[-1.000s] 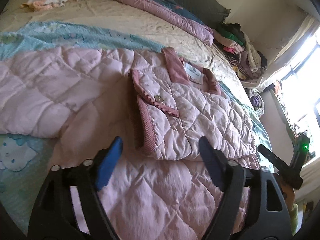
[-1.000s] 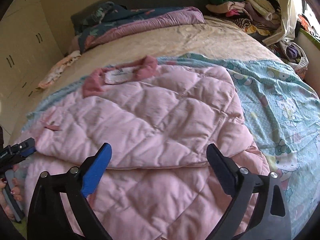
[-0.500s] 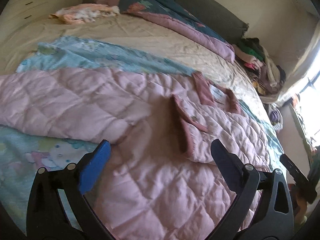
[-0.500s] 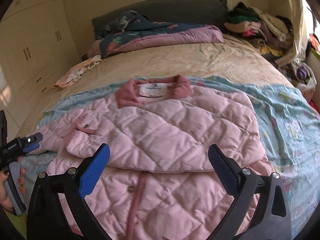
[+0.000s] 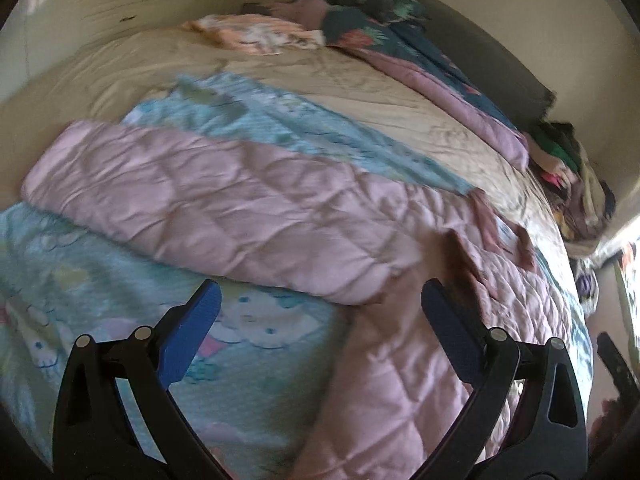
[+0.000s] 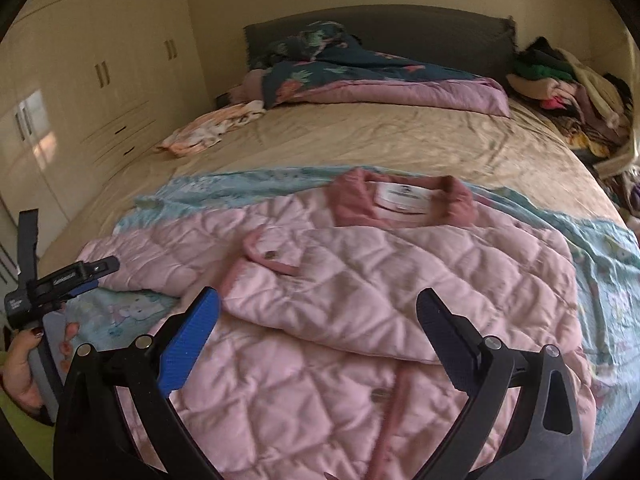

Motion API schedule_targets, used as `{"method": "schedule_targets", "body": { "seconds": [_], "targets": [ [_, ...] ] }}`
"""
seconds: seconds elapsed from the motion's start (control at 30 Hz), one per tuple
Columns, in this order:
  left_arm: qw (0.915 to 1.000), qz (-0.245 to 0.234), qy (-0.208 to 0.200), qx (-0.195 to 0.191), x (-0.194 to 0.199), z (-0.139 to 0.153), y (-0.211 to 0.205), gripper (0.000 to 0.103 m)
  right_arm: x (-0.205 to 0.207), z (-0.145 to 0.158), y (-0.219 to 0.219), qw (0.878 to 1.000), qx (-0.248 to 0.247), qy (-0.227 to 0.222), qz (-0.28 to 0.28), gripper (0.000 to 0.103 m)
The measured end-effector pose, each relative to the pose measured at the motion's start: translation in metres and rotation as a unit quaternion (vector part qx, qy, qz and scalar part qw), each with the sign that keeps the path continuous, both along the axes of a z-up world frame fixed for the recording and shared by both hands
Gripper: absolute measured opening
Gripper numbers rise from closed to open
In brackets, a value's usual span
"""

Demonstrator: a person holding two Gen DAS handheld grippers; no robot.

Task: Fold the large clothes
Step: 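Lower the left gripper onto the other sleeve cuff and close it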

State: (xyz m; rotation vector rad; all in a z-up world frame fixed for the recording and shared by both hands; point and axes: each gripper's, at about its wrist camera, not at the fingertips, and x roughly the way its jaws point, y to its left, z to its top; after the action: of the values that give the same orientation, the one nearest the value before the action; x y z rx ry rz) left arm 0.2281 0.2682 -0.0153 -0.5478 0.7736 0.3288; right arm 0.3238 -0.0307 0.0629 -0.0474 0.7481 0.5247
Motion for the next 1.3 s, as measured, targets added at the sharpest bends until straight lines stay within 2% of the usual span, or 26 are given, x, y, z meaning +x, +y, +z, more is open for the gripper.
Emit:
{"method": "schedule_targets", "body": {
  "seconds": [0.17, 0.27, 0.6, 1.03, 1.3],
  "targets": [
    [0.9992, 0.040, 0.000, -0.001, -0.010, -0.001, 0.027, 0.094, -0.005, 0.001, 0.039, 0.999, -0.012, -0.003, 0.033, 0.098],
    [0.9980, 0.062, 0.002, -0.015, -0.016, -0.005, 0.043, 0.094, -0.008, 0.003, 0.065, 0.998, -0.016, -0.005, 0.056, 0.098],
    [0.9930, 0.113, 0.011, -0.031, -0.027, -0.017, 0.081, 0.094, -0.011, 0.003, 0.143, 0.993, -0.040, -0.007, 0.114, 0.098],
    [0.9825, 0.173, 0.029, -0.064, -0.041, -0.037, 0.132, 0.094, -0.009, -0.019, 0.200, 0.987, -0.063, 0.014, 0.151, 0.098],
    [0.9701, 0.216, 0.027, -0.108, -0.044, -0.058, 0.172, 0.094, -0.010, -0.027, 0.214, 0.985, -0.059, 0.018, 0.163, 0.098]
  ]
}}
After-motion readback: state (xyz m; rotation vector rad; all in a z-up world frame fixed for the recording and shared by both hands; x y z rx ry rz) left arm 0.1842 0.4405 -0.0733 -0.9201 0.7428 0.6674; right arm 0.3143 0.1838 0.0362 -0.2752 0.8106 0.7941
